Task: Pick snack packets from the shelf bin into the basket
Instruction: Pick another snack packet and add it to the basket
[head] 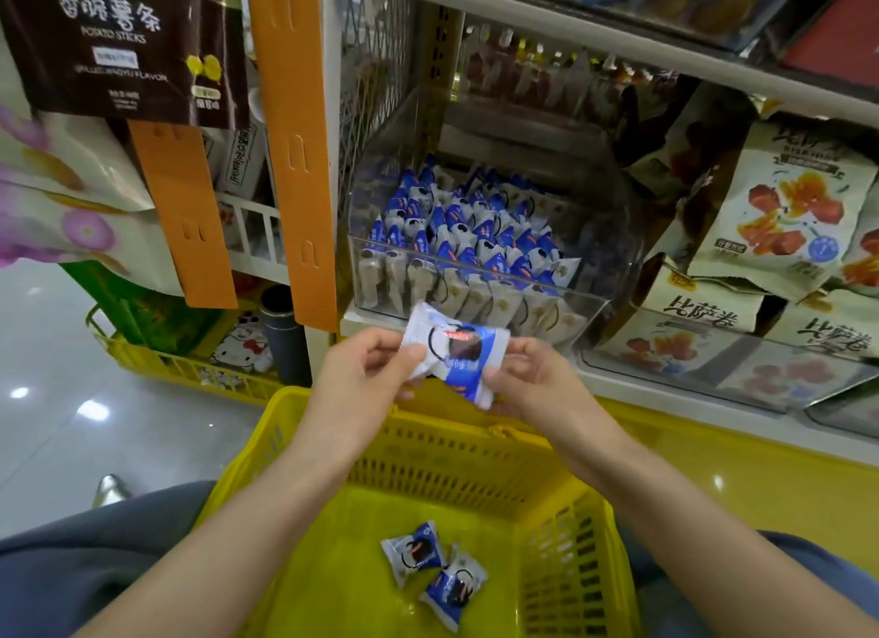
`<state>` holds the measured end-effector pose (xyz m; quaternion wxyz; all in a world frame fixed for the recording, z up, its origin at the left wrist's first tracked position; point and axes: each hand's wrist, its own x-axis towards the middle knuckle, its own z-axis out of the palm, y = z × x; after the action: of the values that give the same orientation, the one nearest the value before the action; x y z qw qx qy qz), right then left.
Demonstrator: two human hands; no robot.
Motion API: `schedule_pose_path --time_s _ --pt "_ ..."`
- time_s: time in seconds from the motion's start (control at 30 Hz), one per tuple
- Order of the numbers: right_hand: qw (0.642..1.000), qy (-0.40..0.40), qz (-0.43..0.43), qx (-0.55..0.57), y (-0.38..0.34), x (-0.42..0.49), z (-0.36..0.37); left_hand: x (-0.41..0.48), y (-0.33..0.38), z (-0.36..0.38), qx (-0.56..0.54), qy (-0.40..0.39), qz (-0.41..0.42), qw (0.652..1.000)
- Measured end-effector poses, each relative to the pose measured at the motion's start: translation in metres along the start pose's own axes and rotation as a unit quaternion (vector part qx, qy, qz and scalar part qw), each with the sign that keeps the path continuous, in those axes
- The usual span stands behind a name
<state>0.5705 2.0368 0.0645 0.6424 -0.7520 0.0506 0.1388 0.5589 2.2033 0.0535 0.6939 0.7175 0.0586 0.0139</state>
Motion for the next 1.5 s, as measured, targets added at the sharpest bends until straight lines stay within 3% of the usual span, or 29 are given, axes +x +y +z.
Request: schedule_pose_path --time_s 0.13,0.23,0.37,0.43,0.57,0.67,0.77,0.87,0.97,1.07,1.13,1.2,1.33,1.4,1.5 --pt "0.949 -0.042 -0.061 -0.306 0.009 -0.003 0.002 0.0 0.001 -0.006 0.148 0.021 0.128 0.98" --pt "0.952 -0.016 -0.146 -0.268 0.005 -0.005 0.007 -0.005 0.0 -0.005 0.211 -0.011 0.167 0.963" --pt "0.957 -0.003 -0.2 -0.212 0.0 -0.007 0.009 -0.009 -0.004 0.0 0.237 -0.039 0.157 0.958" --pt "0.939 0.007 -0.24 -0.247 -0.001 -0.009 0.01 -0.008 -0.005 0.002 0.211 -0.044 0.133 0.967" --pt "0.851 0.026 -0.346 -0.395 -0.001 -0.011 0.008 -0.004 -0.005 0.002 0.132 -0.074 0.074 0.986" --pt "0.844 0.072 -0.359 -0.392 -0.001 -0.01 0.006 -0.004 -0.003 0.004 0.123 -0.055 0.069 0.988" --pt "0.88 0.116 -0.341 -0.31 -0.001 -0.008 0.003 -0.002 -0.006 0.003 0.169 -0.004 0.07 0.983" --pt "0.885 0.134 -0.362 -0.261 -0.002 -0.007 0.002 0.0 -0.002 0.005 0.095 -0.053 -0.031 0.994" --pt "0.865 0.068 -0.39 -0.309 0.002 -0.011 0.005 0.001 0.004 0.005 -0.079 -0.101 -0.154 0.98" --pt "0.821 0.014 -0.414 -0.392 0.005 -0.015 0.009 0.001 0.005 0.001 -0.153 -0.1 -0.127 0.975" --pt "0.794 0.013 -0.427 -0.432 0.005 -0.016 0.011 0.0 0.005 0.001 -0.141 -0.06 -0.093 0.984" --pt "0.828 0.024 -0.4 -0.392 0.006 -0.017 0.015 0.0 0.006 0.002 -0.101 -0.018 -0.059 0.993" --pt "0.97 0.042 -0.204 -0.125 0.001 -0.017 0.021 -0.002 0.006 0.003 -0.076 -0.037 -0.017 0.996" --pt "0.995 -0.003 -0.102 -0.024 -0.001 -0.013 0.02 -0.002 0.006 0.004 -0.063 -0.043 0.005 0.997" --pt "0.995 -0.059 -0.017 0.079 -0.004 -0.012 0.018 0.0 0.003 0.006 -0.037 -0.021 0.027 0.999"
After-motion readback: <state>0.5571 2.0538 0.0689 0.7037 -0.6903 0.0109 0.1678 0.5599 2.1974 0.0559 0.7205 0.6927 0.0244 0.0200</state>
